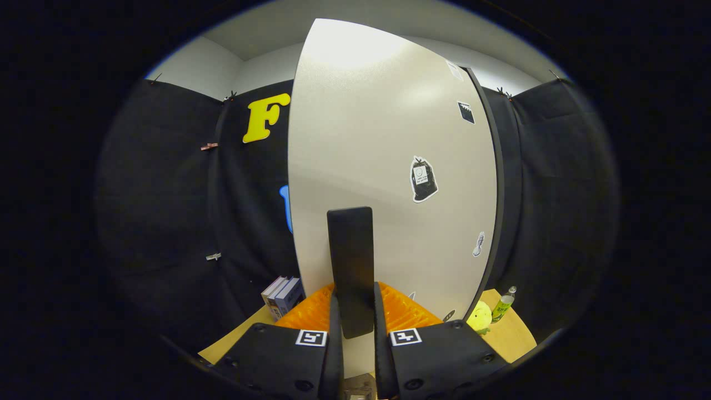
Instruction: Open the shoe cabinet door, grab the shoes and put them into the shoe cabinet, then close the shoe cabinet door.
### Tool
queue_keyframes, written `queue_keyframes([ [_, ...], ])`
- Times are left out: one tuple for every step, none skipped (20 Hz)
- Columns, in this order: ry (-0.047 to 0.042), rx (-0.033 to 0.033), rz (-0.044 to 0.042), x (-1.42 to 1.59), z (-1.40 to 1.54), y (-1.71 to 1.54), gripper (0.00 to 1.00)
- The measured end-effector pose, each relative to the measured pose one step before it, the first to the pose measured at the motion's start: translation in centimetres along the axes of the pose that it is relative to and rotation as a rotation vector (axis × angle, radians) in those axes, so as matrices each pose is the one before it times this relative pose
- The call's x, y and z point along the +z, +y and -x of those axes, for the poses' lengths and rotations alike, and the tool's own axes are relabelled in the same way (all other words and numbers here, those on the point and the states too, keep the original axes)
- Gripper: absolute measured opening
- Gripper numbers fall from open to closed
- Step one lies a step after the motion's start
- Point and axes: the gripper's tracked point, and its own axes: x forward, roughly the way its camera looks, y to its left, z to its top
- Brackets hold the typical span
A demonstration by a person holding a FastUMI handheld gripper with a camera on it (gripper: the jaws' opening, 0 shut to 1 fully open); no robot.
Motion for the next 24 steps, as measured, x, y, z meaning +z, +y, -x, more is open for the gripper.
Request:
queue_keyframes([
  [0.00345, 0.01404, 0.00138, -0.048, 0.769, -0.371, 0.26],
  [0.00336, 0.01159, -0.00276, 0.018, 0.701, -0.467, 0.26],
  [0.00254, 0.01105, -0.00475, -0.11, 0.645, -0.518, 0.26],
  [0.00208, 0.00956, -0.00462, -0.046, 0.643, -0.504, 0.26],
  [0.00012, 0.00937, -0.00328, 0.018, 0.419, -0.43, 0.26],
  [0.00146, 0.00822, -0.00469, 0.06, 0.404, -0.442, 0.26],
  [0.00232, 0.00743, -0.00578, -0.029, 0.545, -0.475, 0.26],
  [0.00147, 0.00707, -0.00425, 0.032, 0.555, -0.458, 0.26],
  [0.00124, 0.00441, -0.0042, 0.017, 0.612, -0.376, 0.26],
  [0.00245, 0.00279, -0.00292, 0.115, 0.504, -0.402, 0.26],
  [0.003, 0.00155, -0.00282, -0.074, 0.467, -0.405, 0.26],
  [0.00006, -0.00173, 0.00075, 0.019, 0.484, -0.411, 0.26],
  [-0.00086, -0.00557, 0.00282, 0.02, 0.443, -0.512, 0.26],
  [-0.00063, -0.00758, 0.00288, 0.025, 0.397, -0.483, 0.26],
  [0.00099, -0.00726, 0.00184, -0.087, 0.386, -0.4, 0.26],
  [0.00059, -0.00667, -0.00034, -0.029, 0.349, -0.425, 0.26],
  [-0.00113, -0.00921, -0.00284, 0.094, 0.313, -0.514, 0.26],
  [-0.00354, -0.01127, -0.00077, 0.074, 0.354, -0.459, 0.26],
  [-0.00254, -0.01335, 0.00237, 0.014, 0.302, -0.542, 0.26],
  [-0.00131, -0.01452, 0.00379, 0.025, 0.246, -0.535, 0.26],
  [0.00117, -0.0134, 0.00261, 0.035, 0.208, -0.529, 0.25],
  [-0.00123, -0.01113, -0.00023, 0.103, 0.453, -0.478, 0.25],
  [-0.00585, -0.01137, 0.00079, 0.239, 0.432, -0.5, 0.25],
  [-0.0058, -0.01324, 0.00265, 0.27, 0.576, -0.514, 0.25],
])
